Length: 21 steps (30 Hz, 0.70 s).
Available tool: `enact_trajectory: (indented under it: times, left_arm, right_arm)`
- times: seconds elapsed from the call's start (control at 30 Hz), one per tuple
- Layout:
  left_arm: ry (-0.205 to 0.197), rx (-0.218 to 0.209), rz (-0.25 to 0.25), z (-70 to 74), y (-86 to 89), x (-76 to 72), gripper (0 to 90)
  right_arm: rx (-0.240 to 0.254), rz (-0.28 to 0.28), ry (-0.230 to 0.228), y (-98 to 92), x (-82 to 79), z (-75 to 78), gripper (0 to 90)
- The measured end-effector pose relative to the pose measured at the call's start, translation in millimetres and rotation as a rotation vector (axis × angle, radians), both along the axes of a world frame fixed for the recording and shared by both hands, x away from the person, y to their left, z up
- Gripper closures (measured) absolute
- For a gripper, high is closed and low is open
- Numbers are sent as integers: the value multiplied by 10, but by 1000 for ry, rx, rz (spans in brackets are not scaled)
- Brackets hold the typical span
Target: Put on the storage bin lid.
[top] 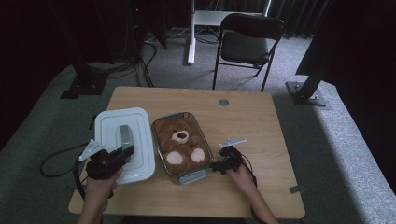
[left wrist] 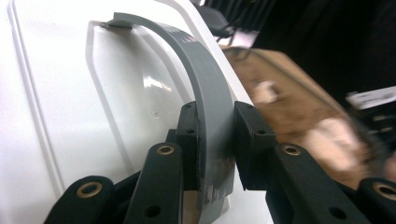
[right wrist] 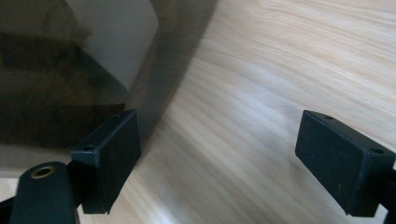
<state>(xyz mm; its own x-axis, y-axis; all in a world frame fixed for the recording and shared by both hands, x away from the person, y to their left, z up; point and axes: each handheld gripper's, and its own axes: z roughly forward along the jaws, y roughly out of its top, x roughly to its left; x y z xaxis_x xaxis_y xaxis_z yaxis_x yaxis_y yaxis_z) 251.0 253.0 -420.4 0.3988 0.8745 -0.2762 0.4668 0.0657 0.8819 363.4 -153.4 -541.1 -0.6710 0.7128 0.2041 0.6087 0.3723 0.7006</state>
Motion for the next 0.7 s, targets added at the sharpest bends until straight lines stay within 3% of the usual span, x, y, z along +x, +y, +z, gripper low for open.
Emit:
enact_trajectory:
  times: [0.23,0.47,0.7]
  left_arm:
    - [-4,-21,-104,95,-232,-19,744]
    - [18,-23,-171,113,-461,141,745]
    - [101,-49,-266,100,-669,424,744]
  right_arm:
    - [-21,51,-14,216,-86,22,134]
    - [-37,76,-45,455,-112,83,134]
    - [-11,113,-53,568,-128,88,123]
